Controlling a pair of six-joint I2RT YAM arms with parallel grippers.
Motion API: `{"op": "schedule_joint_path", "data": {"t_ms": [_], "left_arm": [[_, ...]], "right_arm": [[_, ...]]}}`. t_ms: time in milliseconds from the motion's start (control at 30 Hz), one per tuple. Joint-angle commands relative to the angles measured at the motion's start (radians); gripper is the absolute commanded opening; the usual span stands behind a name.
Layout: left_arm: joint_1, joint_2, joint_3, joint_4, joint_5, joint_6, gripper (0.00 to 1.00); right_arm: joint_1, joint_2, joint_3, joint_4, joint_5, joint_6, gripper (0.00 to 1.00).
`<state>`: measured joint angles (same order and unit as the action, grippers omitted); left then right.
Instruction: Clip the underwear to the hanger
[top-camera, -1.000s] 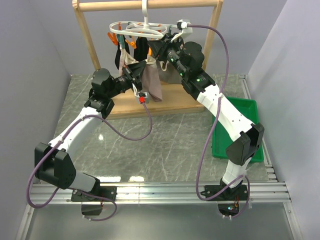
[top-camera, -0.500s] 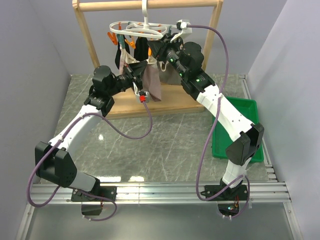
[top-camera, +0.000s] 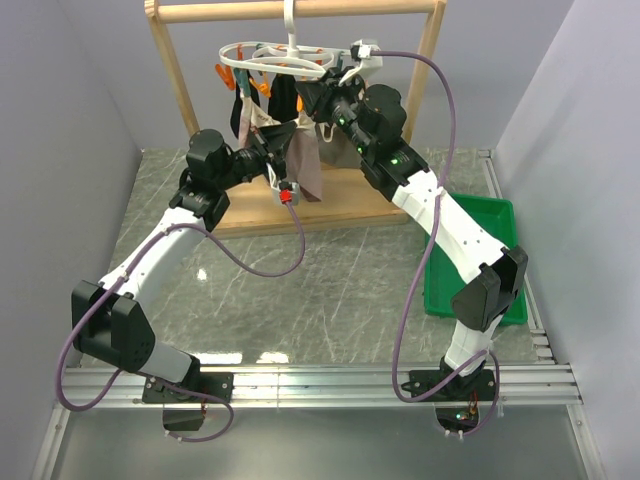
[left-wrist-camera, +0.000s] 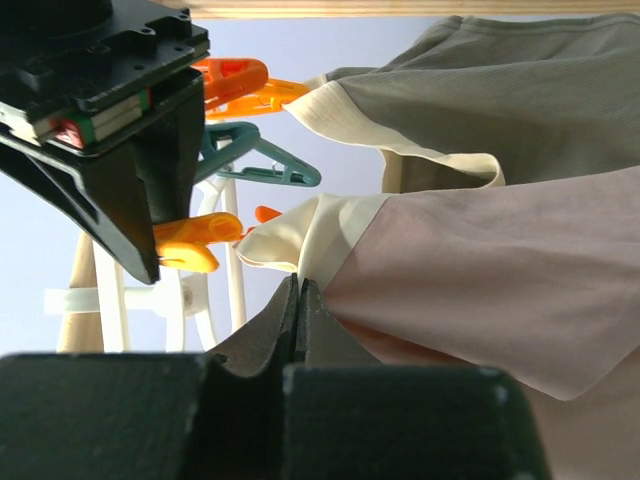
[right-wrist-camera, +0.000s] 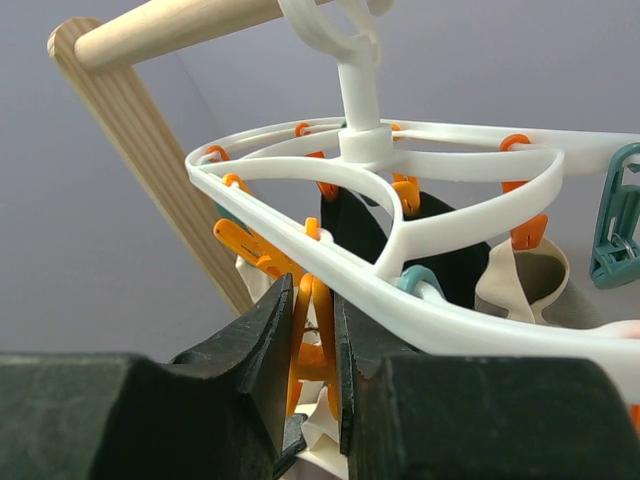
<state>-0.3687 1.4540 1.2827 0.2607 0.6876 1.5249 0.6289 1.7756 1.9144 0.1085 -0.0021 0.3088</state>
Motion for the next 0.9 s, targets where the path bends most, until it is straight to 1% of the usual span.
{"op": "schedule_joint_path", "data": {"t_ms": [0,300,433,567,867], "left_arm": [[0.001,-0.010,0.052,0.025,0.053,-0.005,0.00],[0.001,-0.018,0.058,0.037,0.055,-0.037,0.00],[0.002,-0.020,0.055,0.046,0.056,-0.026,0.00],[0.001,-0.017,0.064,0.061,0.056,-0.058,0.00],[0.001,-0.009,0.070,0.083,0.046,-0.081,0.00]], "right_arm": [[0.034,-0.002,-0.008,-0.052,-0.022,-0.033,0.00],[0.049,-0.004,-0.014,-0.038,0.001,-0.077,0.00],[0.055,-0.005,-0.023,-0.030,0.001,-0.100,0.00],[0.061,-0.013,-0.035,-0.021,0.034,-0.126,0.00],[0.071,-0.018,-0.052,-0.012,0.047,-0.154,0.00]]}}
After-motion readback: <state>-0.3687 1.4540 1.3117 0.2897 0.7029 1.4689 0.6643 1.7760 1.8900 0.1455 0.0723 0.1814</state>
